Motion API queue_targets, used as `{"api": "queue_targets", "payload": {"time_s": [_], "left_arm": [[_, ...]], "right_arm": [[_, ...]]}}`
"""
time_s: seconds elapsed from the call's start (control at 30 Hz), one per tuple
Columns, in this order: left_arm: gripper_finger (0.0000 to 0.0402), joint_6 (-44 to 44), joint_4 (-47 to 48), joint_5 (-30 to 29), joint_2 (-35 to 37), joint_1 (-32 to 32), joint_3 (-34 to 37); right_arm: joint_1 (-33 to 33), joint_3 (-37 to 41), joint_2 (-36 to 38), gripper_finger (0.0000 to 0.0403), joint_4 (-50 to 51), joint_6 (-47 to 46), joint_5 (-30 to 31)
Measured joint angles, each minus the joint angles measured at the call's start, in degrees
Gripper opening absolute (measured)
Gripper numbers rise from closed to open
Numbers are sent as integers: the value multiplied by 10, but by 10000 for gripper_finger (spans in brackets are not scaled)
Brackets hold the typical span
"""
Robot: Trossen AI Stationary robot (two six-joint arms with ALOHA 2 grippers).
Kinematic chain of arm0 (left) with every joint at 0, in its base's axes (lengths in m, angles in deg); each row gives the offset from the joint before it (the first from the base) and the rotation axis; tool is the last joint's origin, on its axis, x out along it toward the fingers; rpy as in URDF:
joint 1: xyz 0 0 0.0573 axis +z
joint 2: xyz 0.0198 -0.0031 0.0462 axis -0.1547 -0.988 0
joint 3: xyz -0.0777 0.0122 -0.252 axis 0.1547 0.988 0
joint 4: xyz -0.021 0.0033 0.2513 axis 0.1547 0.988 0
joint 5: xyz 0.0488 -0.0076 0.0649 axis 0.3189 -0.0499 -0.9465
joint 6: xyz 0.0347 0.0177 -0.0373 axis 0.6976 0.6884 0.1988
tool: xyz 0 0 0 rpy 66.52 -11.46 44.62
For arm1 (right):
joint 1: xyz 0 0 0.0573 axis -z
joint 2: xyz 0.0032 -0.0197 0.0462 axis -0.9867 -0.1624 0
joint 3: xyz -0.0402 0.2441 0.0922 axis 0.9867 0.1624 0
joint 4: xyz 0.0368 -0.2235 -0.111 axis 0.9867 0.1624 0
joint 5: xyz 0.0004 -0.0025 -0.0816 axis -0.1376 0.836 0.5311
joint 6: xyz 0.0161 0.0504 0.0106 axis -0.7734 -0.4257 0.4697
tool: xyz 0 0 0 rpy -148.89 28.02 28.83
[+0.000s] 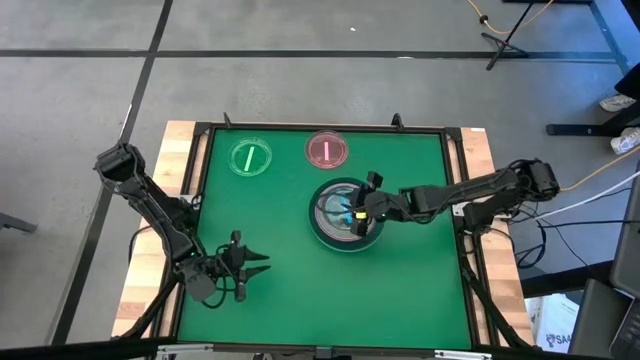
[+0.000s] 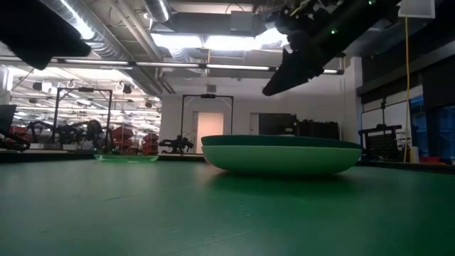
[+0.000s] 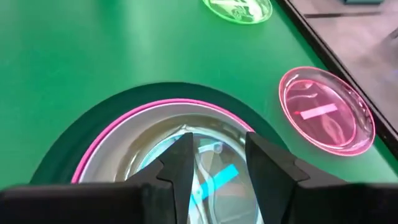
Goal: Stack plastic plates
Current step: Stack the green plate on top of the blue plate
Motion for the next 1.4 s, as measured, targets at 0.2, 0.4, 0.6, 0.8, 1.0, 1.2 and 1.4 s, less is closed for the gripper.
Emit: {"api": "queue_targets", "payload": {"time_s": [0.2, 0.4, 0.6, 0.8, 1.0, 1.2, 1.4], "left_arm": [[107, 111, 0, 50, 21, 110, 0], [107, 245, 24, 173, 49, 260, 0], [107, 301, 158, 219, 59, 399, 0], [107, 354, 255, 237, 59, 533, 0], [107, 426, 261, 271, 46, 665, 0], [107, 477, 261, 349, 12, 754, 0], [107, 547, 230, 367, -26, 785, 0]], "right_arm": [[3, 0, 0, 136, -32, 42, 4], [2, 0, 0, 136, -93, 121, 4], [2, 0, 0, 136, -87, 137, -24], [2, 0, -3, 136, -62, 132, -111], [9, 1, -11, 136, -37, 211, -105], [37, 0, -25, 136, -43, 233, -141], [44, 0, -44, 136, -31, 199, -159]]}}
